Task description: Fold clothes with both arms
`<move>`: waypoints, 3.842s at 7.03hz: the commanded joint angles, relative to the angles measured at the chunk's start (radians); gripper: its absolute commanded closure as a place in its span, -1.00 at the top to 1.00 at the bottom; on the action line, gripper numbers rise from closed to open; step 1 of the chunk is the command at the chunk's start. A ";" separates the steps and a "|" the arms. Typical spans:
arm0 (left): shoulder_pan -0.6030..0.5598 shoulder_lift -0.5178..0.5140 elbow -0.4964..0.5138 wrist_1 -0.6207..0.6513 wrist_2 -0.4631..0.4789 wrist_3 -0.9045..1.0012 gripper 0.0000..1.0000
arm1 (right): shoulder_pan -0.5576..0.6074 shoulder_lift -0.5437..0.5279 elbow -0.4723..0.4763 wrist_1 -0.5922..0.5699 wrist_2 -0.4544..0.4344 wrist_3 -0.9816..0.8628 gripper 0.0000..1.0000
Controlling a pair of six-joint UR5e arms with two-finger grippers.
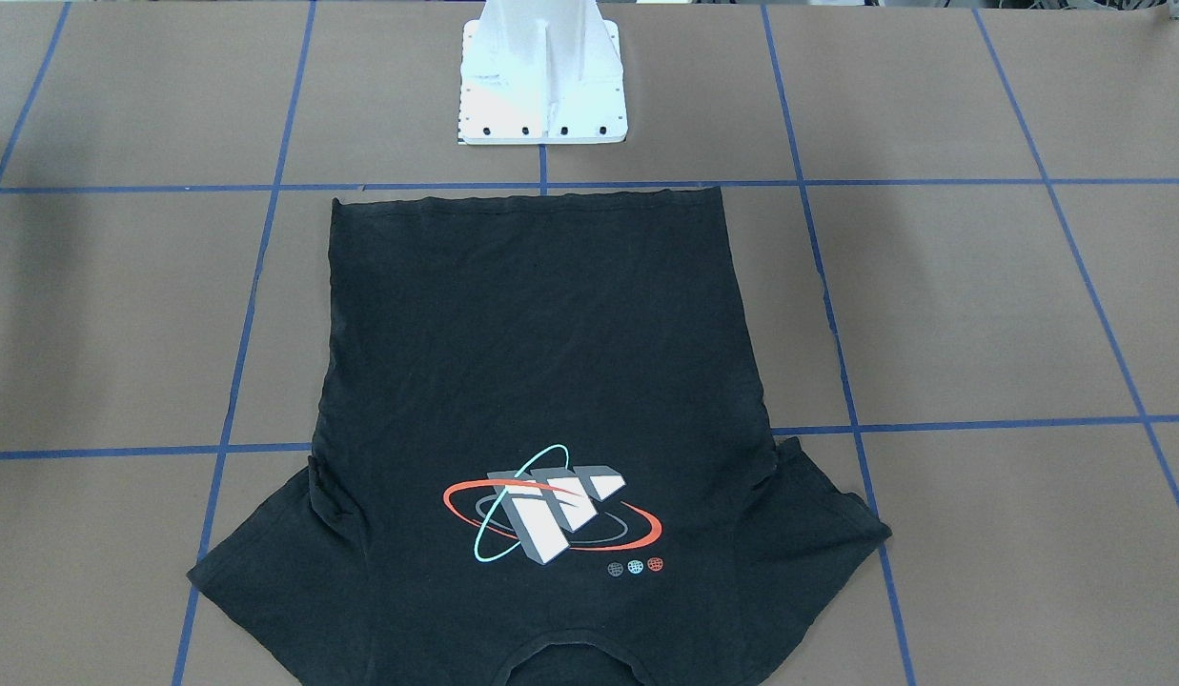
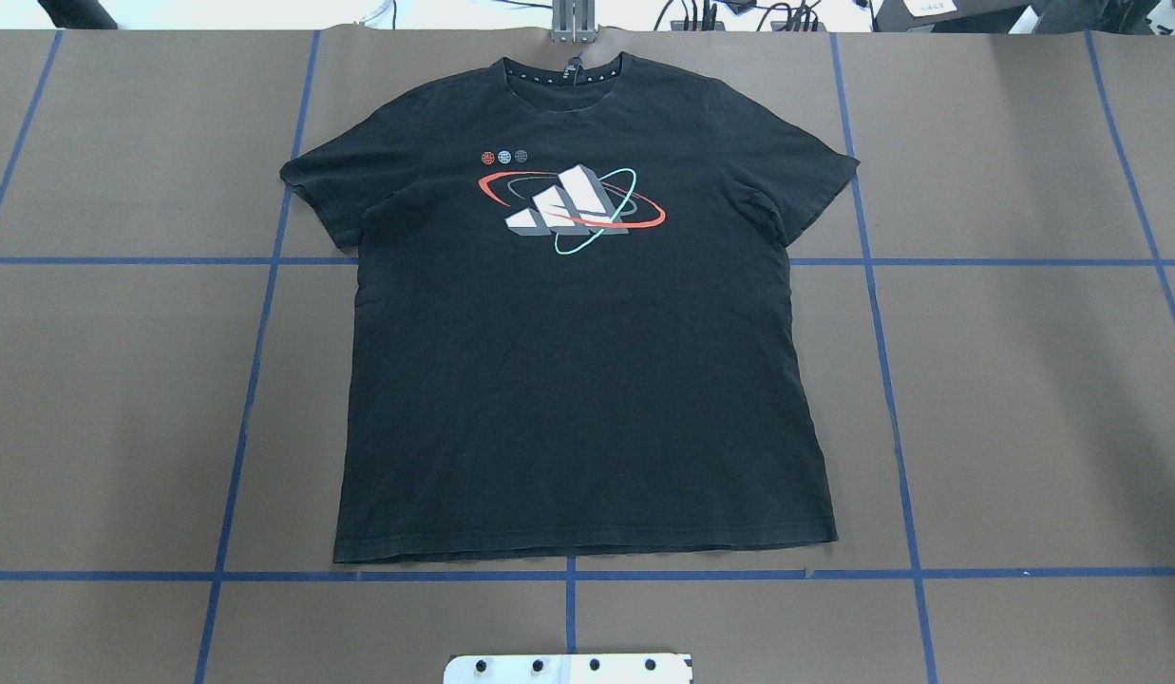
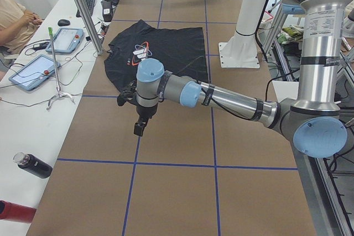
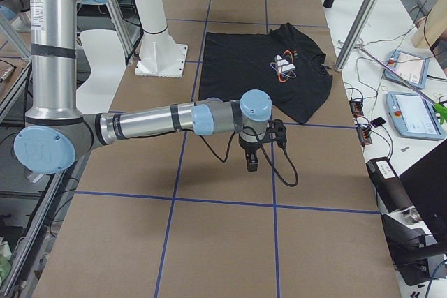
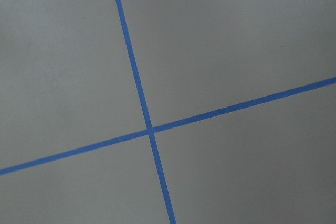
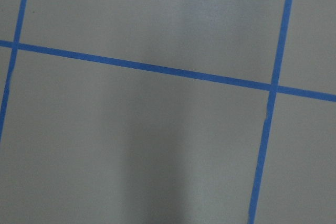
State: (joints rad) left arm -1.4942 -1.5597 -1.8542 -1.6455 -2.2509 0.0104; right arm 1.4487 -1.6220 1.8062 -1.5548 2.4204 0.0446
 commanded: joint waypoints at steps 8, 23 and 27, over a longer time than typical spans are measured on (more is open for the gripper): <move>0.006 0.004 0.043 -0.198 -0.030 -0.009 1.00 | -0.351 0.595 -0.619 0.657 -0.306 1.065 0.96; 0.008 0.003 0.041 -0.200 -0.032 -0.052 1.00 | -0.502 0.626 -0.788 0.845 -0.572 1.163 -0.62; 0.008 0.006 0.035 -0.200 -0.032 -0.063 1.00 | -0.504 0.631 -0.716 0.848 -0.561 1.176 -1.00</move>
State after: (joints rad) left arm -1.4857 -1.5547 -1.8179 -1.8454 -2.2826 -0.0515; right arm 0.9439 -0.9929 1.0440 -0.7078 1.8541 1.2134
